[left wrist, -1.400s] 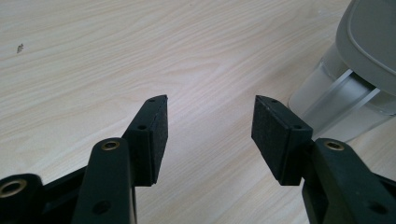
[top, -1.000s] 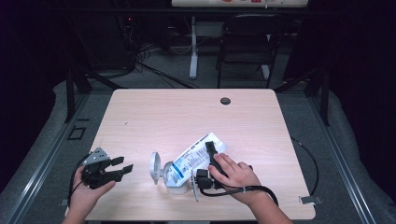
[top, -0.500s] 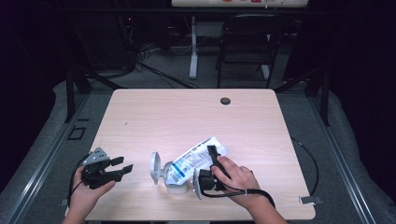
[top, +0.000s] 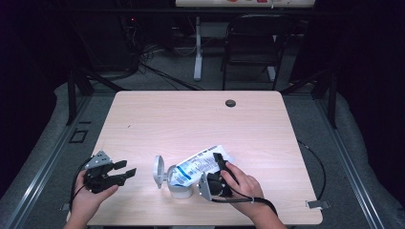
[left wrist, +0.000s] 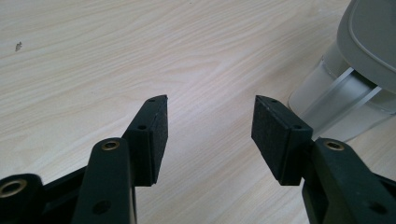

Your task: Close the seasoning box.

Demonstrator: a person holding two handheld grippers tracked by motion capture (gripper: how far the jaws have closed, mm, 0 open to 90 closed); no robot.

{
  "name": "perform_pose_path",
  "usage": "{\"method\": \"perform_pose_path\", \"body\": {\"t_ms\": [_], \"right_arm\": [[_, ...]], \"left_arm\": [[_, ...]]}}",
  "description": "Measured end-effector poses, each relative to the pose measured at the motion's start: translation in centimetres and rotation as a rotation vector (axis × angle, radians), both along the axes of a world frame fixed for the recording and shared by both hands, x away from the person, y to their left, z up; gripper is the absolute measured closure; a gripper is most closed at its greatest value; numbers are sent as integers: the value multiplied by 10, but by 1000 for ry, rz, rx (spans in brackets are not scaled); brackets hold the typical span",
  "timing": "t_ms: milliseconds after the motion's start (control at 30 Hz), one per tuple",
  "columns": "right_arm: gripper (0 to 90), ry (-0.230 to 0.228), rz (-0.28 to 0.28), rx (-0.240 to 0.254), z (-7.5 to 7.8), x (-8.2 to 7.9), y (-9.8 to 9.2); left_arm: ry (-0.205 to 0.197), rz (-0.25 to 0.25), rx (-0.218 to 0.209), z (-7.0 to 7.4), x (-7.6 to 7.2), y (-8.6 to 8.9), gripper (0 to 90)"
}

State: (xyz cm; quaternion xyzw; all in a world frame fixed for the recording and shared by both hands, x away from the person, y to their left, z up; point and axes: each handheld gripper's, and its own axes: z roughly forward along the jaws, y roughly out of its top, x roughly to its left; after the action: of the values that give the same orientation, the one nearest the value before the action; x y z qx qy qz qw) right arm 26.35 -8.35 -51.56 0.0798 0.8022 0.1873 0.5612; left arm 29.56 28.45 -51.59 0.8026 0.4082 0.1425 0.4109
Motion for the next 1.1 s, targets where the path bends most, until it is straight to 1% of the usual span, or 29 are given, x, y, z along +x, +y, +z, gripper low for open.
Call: {"method": "perform_pose_path", "body": {"t_ms": [33,67,100,167,200,333,567,667,700,900,1100], "right_arm": [[739,14,-8,11,0,0,-1],[740,20,-7,39,-1,1,-2],[740,33,-17,61,-2,1,-3],[741,62,-40,82,-3,1,-5],[741,60,-33,110,-5,1,-6],[743,104,-53,167,-5,2,-12],[746,178,-83,298,-5,6,-19],[747,212,-79,372,-6,8,-20],[747,227,-80,379,-5,8,-21],[747,292,-71,485,-7,11,-23],[747,360,-83,607,-6,18,-31]], "left_arm": [[0,-1,-1,0,0,0,466],[2,-2,1,0,0,0,466],[3,-3,2,0,0,0,466],[4,-2,1,0,0,0,466],[4,-2,2,0,0,-1,466],[3,-6,5,-1,0,-1,466],[7,-8,8,-1,0,-2,466],[9,-8,7,-2,0,-2,466],[9,-8,7,-2,0,-2,466],[10,-9,10,-2,0,-2,466],[12,-6,9,-3,0,-2,466]]}}
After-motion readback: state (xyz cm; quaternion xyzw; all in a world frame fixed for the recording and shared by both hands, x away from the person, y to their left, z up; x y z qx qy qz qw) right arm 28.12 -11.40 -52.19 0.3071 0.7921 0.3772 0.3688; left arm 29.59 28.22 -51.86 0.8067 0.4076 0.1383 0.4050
